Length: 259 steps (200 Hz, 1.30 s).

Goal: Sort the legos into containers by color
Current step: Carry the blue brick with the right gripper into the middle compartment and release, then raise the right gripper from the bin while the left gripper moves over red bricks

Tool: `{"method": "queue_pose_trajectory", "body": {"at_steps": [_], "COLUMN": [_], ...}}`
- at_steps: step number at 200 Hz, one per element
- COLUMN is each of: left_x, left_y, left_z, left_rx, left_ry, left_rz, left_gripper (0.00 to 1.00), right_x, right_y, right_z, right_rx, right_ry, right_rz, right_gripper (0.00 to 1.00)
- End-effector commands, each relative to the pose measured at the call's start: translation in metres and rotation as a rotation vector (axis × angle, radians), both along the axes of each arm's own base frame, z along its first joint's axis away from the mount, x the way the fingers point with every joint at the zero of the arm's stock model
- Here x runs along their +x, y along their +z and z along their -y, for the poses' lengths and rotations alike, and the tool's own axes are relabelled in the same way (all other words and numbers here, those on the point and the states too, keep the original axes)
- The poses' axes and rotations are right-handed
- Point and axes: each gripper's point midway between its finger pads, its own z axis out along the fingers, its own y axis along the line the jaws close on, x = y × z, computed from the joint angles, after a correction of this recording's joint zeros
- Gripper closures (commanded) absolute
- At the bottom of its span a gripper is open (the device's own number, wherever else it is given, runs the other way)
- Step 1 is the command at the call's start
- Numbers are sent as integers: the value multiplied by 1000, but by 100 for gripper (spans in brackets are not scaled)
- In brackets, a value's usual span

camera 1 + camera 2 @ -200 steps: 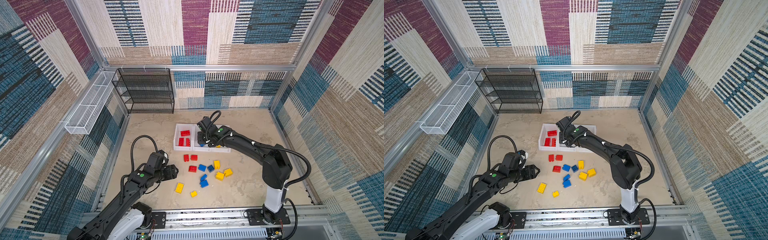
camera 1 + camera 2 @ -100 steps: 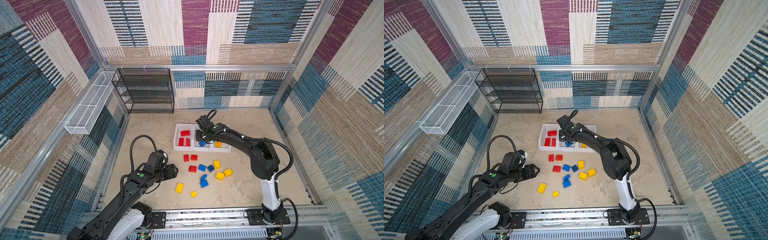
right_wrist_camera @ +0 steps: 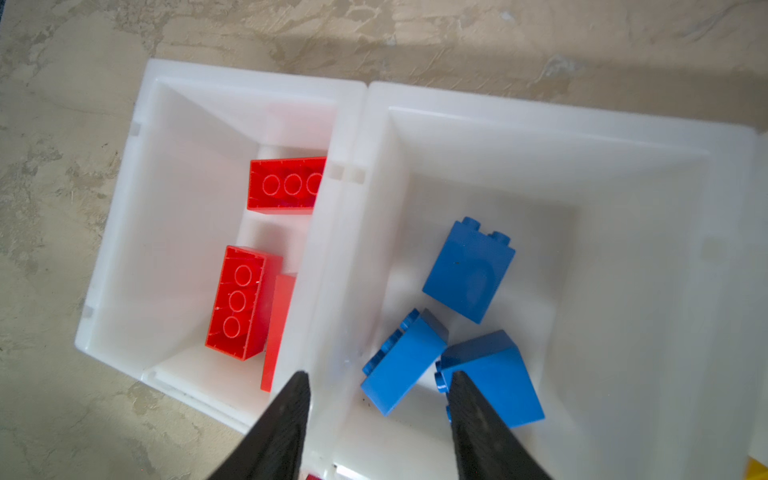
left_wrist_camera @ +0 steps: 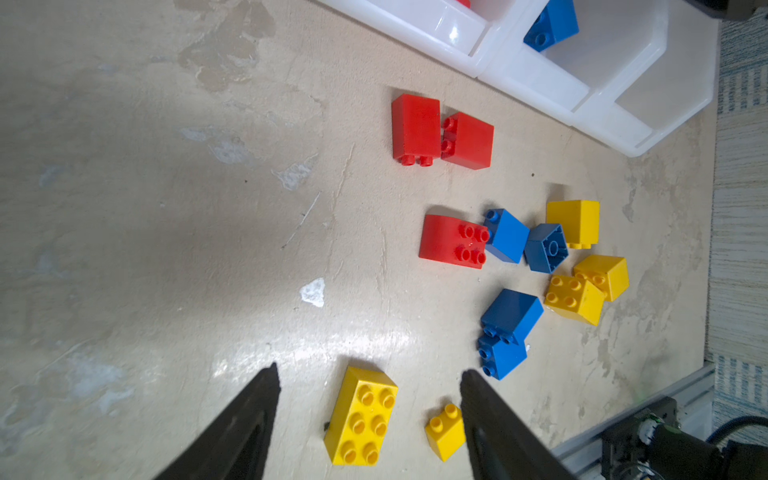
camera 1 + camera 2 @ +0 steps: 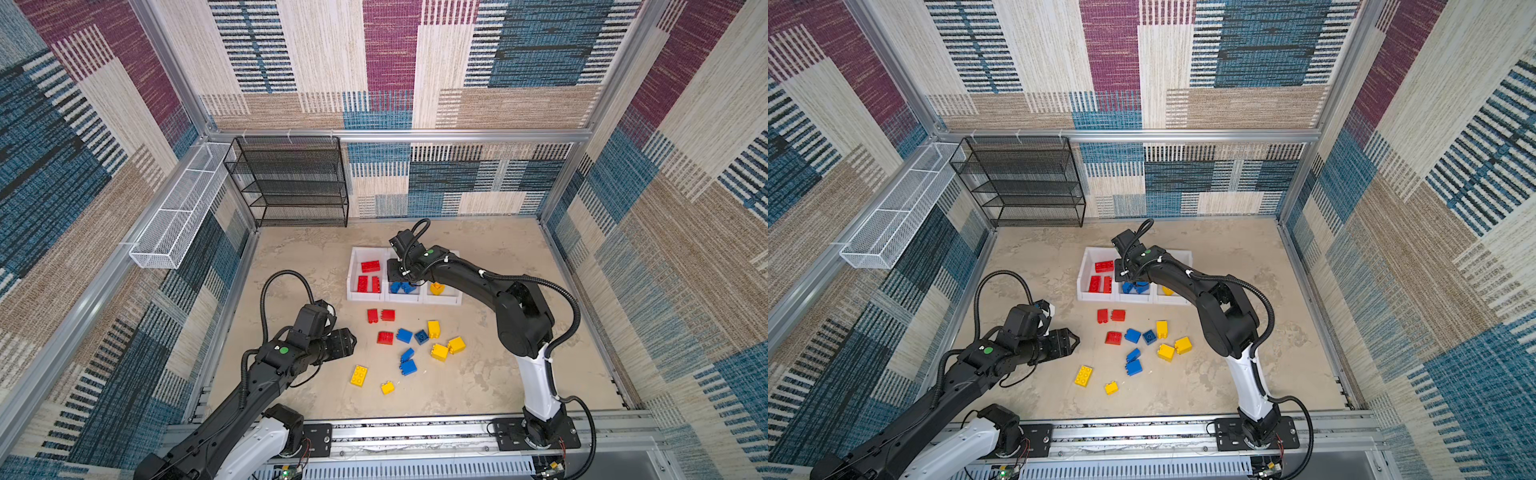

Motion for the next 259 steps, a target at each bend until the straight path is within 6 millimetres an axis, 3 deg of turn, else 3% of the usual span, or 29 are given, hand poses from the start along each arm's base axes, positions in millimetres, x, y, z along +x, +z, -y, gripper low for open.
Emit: {"method": "queue_pose_trajectory", "body": {"at_steps": [1, 37, 72, 89, 144, 194, 259], "left_x": [-2, -1, -2, -1, 7, 14, 30], "left_y": [-3, -2, -3, -3, -5, -8, -5], "left_z": [-3, -3, 1, 6, 36, 65, 93], "left_rx": [13, 13, 13, 20, 107, 224, 399], "left_ry": [13, 9, -9, -29, -146, -356, -754], "left_rz": [-16, -11, -17, -19, -23, -3, 70], "left_gripper": [28, 28, 28, 28, 28, 28, 29], "right_x": [1, -1, -9, -16, -58, -84, -103], "right_y": [4, 9, 27, 37, 36, 34, 46], "right_z": [0, 1, 8, 16, 48, 74, 120], "right_rx": [16, 20, 41, 52, 58, 52, 82], "right_ry": [-11, -10, -13, -22, -36, -67, -154], "right_rz": [10, 15, 40, 59, 41, 36, 71], "right_gripper": [40, 38, 37, 36, 35, 34, 33]}}
